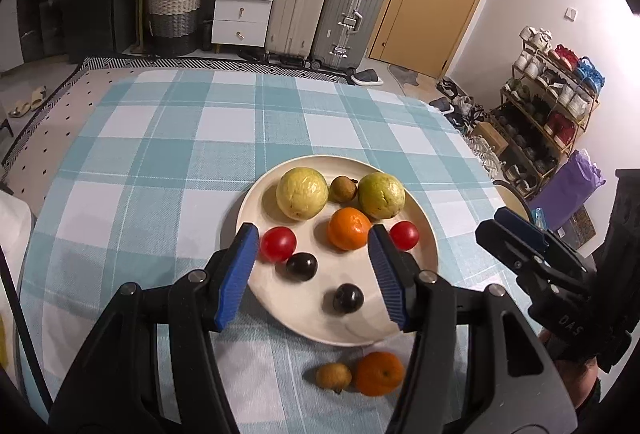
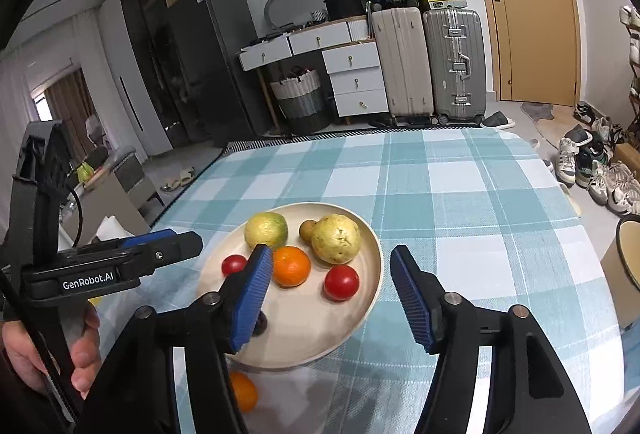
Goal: Organize fruits
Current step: 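Withdraw both open grippers from the plate toward the orange and brown fruit, then close the right gripper on the orange on the cloth, then grasp the small brown fruit with the left gripper while the right gripper holds the orange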
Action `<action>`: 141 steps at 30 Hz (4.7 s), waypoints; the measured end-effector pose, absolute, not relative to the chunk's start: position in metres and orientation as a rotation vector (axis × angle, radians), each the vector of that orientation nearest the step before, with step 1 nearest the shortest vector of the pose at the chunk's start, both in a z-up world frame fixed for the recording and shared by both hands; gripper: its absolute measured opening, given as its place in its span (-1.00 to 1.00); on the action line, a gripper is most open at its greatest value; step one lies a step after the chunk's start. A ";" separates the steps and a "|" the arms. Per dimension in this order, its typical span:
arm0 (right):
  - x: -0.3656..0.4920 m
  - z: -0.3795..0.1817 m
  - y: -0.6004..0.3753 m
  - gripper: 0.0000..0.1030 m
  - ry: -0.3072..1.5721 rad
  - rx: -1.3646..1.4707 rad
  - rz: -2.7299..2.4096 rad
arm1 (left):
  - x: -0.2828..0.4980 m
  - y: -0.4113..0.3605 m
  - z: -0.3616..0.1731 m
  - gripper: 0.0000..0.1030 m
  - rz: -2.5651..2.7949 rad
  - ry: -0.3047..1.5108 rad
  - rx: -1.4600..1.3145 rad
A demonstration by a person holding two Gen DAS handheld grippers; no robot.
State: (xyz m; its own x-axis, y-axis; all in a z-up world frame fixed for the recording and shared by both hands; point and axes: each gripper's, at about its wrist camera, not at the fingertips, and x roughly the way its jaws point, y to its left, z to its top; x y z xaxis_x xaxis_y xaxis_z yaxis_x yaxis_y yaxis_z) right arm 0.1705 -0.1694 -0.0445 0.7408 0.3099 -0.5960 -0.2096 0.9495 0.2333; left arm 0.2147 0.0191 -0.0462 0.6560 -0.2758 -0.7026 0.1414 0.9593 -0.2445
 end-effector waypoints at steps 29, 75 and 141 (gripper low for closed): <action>0.098 -0.078 -0.144 0.67 0.795 0.228 0.413 | 0.110 0.048 -0.086 0.71 -0.078 0.857 -0.209; 0.117 -0.120 -0.101 -0.21 0.934 0.155 0.524 | 0.091 0.079 -0.129 0.98 0.008 0.926 -0.272; 0.103 -0.094 -0.185 -0.21 0.849 0.302 0.456 | 0.134 0.000 -0.107 -0.54 -0.321 0.924 -0.134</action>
